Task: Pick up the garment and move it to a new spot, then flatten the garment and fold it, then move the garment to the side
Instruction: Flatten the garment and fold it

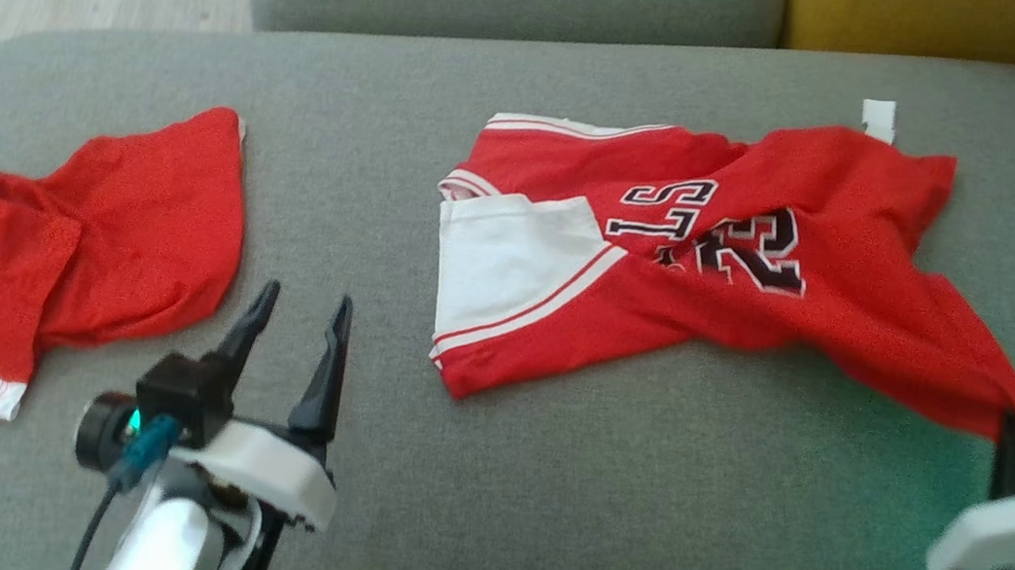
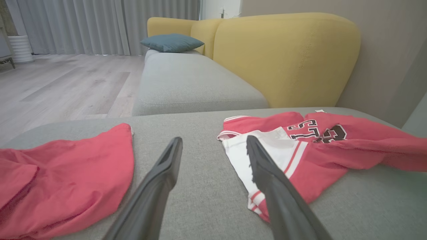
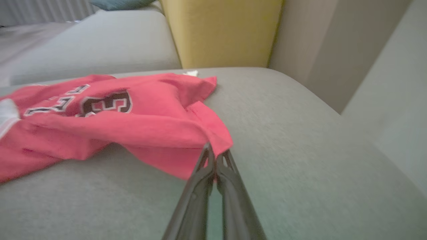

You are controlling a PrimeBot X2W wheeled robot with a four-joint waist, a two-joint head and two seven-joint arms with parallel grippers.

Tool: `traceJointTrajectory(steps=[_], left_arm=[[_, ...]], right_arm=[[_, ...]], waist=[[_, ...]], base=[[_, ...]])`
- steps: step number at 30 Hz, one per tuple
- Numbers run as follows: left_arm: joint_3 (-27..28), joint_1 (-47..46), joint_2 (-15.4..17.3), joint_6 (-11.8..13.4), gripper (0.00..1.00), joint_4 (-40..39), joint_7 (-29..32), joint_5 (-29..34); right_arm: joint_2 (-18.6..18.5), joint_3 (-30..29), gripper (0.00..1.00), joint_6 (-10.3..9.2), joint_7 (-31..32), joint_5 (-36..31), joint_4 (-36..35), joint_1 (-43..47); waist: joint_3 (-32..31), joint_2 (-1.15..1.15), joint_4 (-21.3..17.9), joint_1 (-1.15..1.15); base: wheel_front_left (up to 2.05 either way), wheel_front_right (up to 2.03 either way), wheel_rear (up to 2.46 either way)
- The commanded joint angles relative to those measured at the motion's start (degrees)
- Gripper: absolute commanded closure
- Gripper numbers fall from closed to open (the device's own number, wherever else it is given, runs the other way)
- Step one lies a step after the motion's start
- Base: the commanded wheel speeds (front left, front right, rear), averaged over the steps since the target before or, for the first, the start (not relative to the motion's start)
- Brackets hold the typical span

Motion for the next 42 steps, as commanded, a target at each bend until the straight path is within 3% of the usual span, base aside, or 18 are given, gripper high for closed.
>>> traceJointTrajectory(steps=[1, 3, 4, 5, 13, 20, 31, 42], left_arm=[[2.23, -0.44, 0.39, 0.40, 0.00, -1.48, -0.70, 0.01], [2.37, 0.01, 0.39, 0.51, 0.00, -1.49, -0.70, 0.02], [2.31, 0.16, 0.39, 0.55, 0.00, -1.56, -0.70, 0.02], [2.20, 0.29, 0.39, 0.60, 0.00, -1.64, -0.70, -0.01], [1.77, 0.55, 0.39, 1.00, 0.00, -2.01, -0.70, -0.15], [1.70, 0.26, 0.39, 1.05, 0.00, -2.44, -0.70, -0.30], [0.55, -6.94, 0.41, -1.19, 0.00, -0.15, -0.70, 1.07], [-4.61, -27.33, 1.84, -5.33, 0.00, 19.30, 3.67, 3.49]], right_arm=[[-1.19, 0.26, 1.00, 0.37, 0.44, -1.43, -2.44, -0.38], [-1.23, -1.30, 1.00, 0.37, 1.04, -3.52, -2.84, 0.23], [-1.00, -2.17, 0.46, 0.37, 1.17, -4.03, -2.93, 0.28], [-0.74, -2.85, 0.00, 0.37, 1.19, -4.59, -2.98, 0.28], [1.21, -2.65, 0.00, 0.37, -3.85, -7.46, -6.74, 0.54], [1.45, 7.98, 0.00, 0.37, -10.18, 3.42, -9.42, 4.35], [1.47, 13.30, 0.00, 0.37, -12.32, 5.61, -10.20, 2.93], [1.47, 15.72, 0.00, 0.37, -13.03, 6.27, -10.80, -0.42]], waist=[[-0.72, 0.00, -0.35, 0.00], [-1.31, 0.00, -0.68, 0.00], [-1.56, 0.00, -0.83, 0.00], [-1.79, 0.00, -0.96, 0.00], [-2.48, 0.00, -1.90, 0.00], [-2.11, 0.00, -2.41, 0.00], [4.53, 0.00, -3.04, 0.00], [13.19, 0.00, -6.01, 0.00]], base=[[0.00, 0.00, 0.00], [0.00, 0.00, 0.00], [0.00, 0.00, 0.00], [0.00, 0.00, 0.00], [0.00, 0.00, 0.00], [0.00, 0.00, 0.00], [0.00, 0.00, 0.00], [0.00, 0.00, 0.00]])
